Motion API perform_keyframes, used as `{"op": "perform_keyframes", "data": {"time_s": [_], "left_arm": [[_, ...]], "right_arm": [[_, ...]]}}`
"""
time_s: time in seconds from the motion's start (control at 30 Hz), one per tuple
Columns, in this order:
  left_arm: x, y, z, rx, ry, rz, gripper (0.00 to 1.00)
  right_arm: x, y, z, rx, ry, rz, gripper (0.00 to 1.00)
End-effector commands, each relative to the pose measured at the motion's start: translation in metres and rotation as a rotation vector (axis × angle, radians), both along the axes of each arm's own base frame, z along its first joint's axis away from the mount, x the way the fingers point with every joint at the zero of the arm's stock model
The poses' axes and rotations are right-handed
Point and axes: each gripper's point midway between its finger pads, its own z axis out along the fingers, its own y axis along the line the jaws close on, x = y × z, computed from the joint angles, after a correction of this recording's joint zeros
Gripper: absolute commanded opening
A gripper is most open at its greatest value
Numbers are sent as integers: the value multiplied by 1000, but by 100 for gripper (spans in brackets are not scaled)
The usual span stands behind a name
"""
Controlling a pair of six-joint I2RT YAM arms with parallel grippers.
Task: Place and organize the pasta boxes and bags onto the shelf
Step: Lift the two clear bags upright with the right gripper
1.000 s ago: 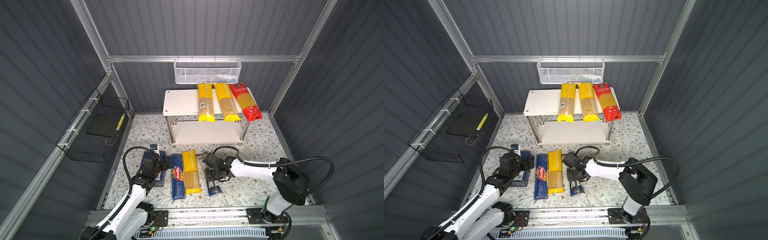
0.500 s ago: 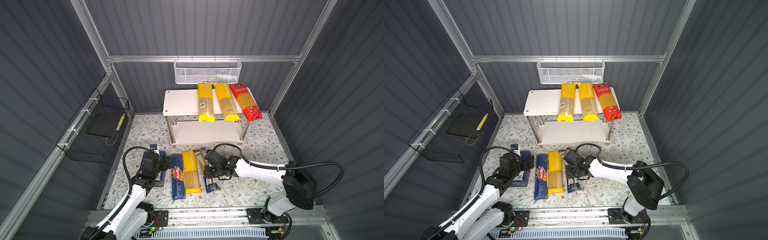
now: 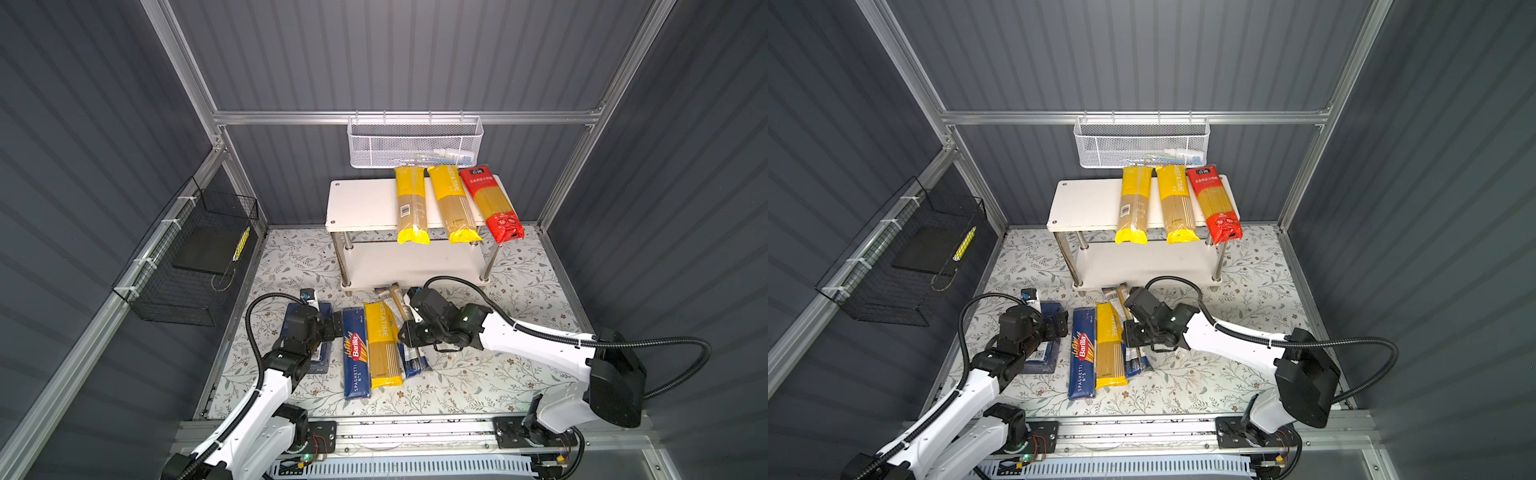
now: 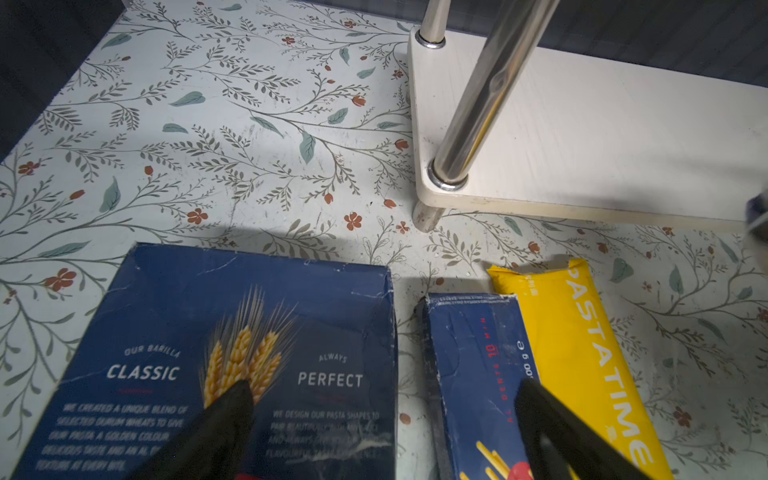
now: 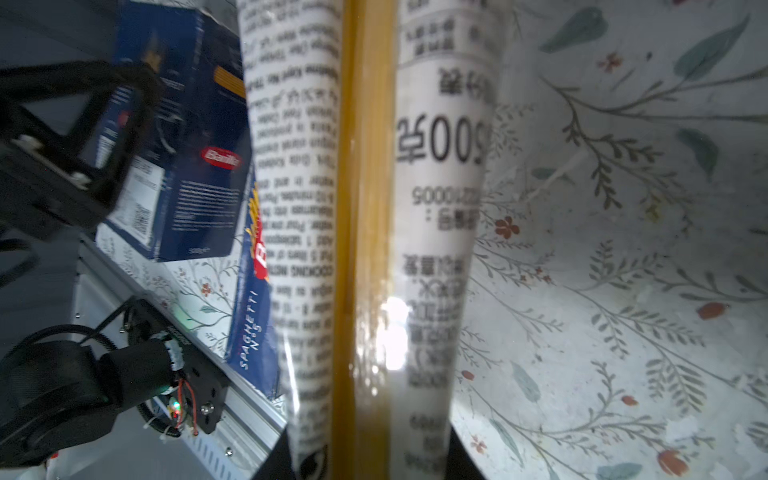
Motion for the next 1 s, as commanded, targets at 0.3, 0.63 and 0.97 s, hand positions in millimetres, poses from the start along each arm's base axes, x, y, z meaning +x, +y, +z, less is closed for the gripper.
{"op": "perform_keyframes", "data": {"time_s": [0.3,0.63,0.97], "left_arm": [[0,1,6,6,-20,2,99],[-1,1,6,6,-22,2,99],[-1,0,6,5,-25,0,99]], "right_arm": [[5,49,123,258,-174,103,28],[5,74,170,343,-222,156,28],[19,97,223,408,-337,200,28]]}}
